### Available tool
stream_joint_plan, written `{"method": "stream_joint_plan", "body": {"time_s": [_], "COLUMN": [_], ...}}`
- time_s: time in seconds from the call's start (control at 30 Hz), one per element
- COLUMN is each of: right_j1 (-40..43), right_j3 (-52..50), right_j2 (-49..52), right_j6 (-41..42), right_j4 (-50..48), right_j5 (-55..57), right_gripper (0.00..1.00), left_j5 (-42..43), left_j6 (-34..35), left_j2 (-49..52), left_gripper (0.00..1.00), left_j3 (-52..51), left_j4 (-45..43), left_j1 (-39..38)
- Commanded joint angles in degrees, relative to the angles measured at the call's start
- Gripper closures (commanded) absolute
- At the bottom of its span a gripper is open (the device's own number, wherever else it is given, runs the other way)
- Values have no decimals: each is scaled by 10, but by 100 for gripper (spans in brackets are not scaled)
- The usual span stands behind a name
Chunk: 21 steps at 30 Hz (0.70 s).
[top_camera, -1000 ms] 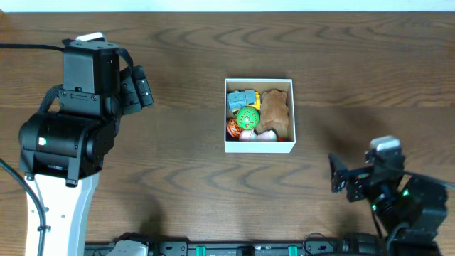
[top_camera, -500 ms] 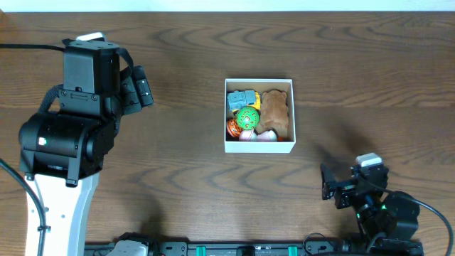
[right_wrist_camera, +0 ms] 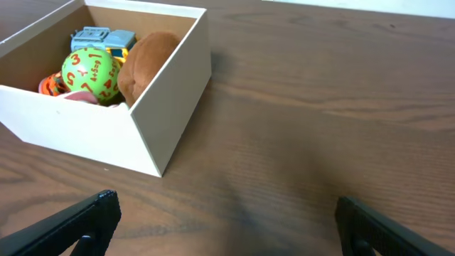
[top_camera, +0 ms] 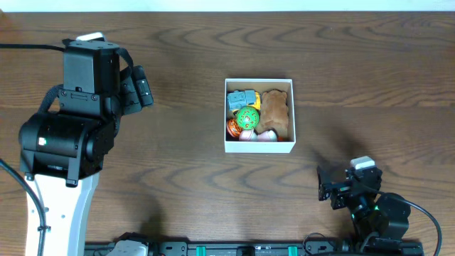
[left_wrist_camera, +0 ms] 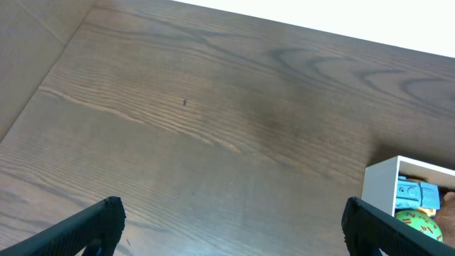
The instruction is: Pack container
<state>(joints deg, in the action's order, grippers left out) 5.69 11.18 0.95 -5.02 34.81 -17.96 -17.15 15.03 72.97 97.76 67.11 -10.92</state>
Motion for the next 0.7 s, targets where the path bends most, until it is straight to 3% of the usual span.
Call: {"method": "stream_joint_plan", "body": {"time_s": [0.0, 0.67], "right_j1": [-5, -5], "right_j3": [-13, -24], "right_j2": [-6, -6], "right_j6": [2, 2], "right_j4": [-8, -23], "right_j5": [6, 6], "right_gripper": [1, 1], "left_j5": [-10, -10], "left_j6": [3, 3], "left_j2": [1, 1], "left_gripper": [2, 2], "left_j3": [0, 0], "left_j4": [1, 2], "left_j1": [2, 2]}}
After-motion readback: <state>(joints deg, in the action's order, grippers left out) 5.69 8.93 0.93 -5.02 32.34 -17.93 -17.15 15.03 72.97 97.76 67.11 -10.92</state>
